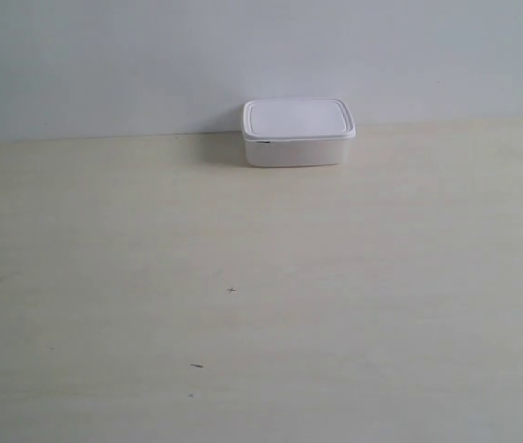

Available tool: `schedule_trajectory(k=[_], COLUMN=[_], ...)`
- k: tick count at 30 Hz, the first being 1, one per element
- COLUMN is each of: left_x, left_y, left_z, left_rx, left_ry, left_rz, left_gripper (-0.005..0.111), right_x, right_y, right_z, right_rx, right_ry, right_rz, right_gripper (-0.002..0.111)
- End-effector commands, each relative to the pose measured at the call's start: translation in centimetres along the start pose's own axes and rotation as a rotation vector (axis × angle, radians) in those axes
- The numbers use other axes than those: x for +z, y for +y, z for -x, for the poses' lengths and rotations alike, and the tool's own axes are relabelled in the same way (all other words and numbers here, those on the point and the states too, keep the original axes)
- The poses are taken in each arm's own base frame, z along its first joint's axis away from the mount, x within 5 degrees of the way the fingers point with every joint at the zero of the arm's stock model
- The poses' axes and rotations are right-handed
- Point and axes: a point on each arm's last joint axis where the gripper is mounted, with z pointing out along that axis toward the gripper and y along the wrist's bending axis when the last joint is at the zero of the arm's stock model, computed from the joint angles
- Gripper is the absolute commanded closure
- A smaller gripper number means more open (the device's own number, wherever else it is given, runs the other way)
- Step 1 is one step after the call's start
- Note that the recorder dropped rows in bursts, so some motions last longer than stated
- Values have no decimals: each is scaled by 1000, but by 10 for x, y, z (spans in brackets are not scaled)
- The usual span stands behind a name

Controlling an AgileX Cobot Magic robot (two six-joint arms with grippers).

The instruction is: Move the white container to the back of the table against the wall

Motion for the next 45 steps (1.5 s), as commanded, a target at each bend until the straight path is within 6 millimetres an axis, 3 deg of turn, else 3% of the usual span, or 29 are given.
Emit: schedule_trajectory(k=[1,14,21,31,45], left_x=[-12,-20,-20,-20,-20], left_y=[-11,-14,-14,-16,-16], left_z=[4,6,6,5,5], left_rx=[89,132,229,231,231], left_ry=[-83,-129,-139,-126,-126], left_rz=[-190,-257,-255,-277,-277], left_gripper=[107,107,107,107,107], right_x=[-5,-8,-8,-9,-9], right_y=[2,-27,-25,-13,-11], right_z=[-16,-90,-90,-93,-93], right_rx=[5,128,53,82,87], right_ry=[34,175,188,219,223], right_rz=[50,-34,-2,129,145], right_gripper=[108,108,108,108,108])
